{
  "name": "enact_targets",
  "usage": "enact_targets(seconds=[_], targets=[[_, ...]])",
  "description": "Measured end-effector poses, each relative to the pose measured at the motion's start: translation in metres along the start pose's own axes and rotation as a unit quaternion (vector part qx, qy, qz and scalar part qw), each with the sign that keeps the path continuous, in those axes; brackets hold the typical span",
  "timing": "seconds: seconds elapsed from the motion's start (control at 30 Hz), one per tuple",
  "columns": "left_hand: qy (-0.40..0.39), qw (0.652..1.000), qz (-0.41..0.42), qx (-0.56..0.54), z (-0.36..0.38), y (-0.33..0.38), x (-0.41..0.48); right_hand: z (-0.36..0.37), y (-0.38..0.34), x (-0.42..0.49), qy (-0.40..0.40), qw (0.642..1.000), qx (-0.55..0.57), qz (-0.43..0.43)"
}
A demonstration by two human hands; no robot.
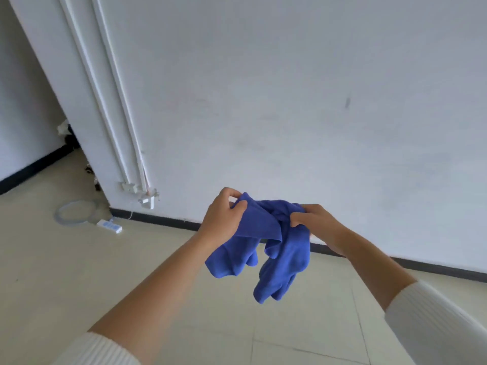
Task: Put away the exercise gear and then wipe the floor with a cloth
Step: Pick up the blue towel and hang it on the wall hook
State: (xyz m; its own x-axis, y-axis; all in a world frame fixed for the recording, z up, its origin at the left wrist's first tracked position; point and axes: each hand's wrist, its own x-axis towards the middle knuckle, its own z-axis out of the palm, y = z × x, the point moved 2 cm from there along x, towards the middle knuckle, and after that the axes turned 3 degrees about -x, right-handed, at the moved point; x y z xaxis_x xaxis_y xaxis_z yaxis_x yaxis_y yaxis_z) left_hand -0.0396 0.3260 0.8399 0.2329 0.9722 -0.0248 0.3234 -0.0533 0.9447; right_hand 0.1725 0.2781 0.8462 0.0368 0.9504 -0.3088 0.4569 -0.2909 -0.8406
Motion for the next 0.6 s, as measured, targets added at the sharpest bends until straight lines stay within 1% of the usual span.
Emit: enact_targets(seconds=[0.07, 0.13, 0.23, 0.3, 0.33, 0.43, 0.5, 0.53, 0.6], targets=[[-0.047, 0.997, 0.052, -0.013, 0.038, 0.039, 0.01, -0.045, 0.01, -0.021, 0.055, 0.998, 0.032, -0.004], [-0.104, 0.989, 0.107, -0.016, 0.08, 0.075, 0.015, -0.09, 0.025, -0.042, 0.094, 0.993, 0.068, -0.008], [-0.221, 0.965, 0.134, -0.034, 0.152, 0.125, 0.013, -0.163, 0.048, -0.081, 0.144, 0.98, 0.134, -0.025], [-0.276, 0.949, 0.149, -0.022, 0.204, 0.153, 0.006, -0.212, 0.063, -0.11, 0.183, 0.97, 0.155, -0.034], [-0.285, 0.945, 0.163, 0.0, 0.231, 0.166, 0.002, -0.236, 0.073, -0.126, 0.202, 0.966, 0.158, -0.035], [-0.271, 0.932, 0.231, 0.071, 0.319, 0.202, -0.017, -0.304, 0.107, -0.17, 0.246, 0.955, 0.165, -0.029], [-0.249, 0.924, 0.282, 0.074, 0.377, 0.227, -0.032, -0.348, 0.134, -0.201, 0.273, 0.947, 0.167, -0.017], [-0.24, 0.922, 0.296, 0.068, 0.404, 0.239, -0.038, -0.369, 0.149, -0.217, 0.287, 0.944, 0.165, -0.008], [-0.247, 0.918, 0.307, 0.053, 0.456, 0.262, -0.049, -0.408, 0.181, -0.249, 0.317, 0.935, 0.158, 0.013]])
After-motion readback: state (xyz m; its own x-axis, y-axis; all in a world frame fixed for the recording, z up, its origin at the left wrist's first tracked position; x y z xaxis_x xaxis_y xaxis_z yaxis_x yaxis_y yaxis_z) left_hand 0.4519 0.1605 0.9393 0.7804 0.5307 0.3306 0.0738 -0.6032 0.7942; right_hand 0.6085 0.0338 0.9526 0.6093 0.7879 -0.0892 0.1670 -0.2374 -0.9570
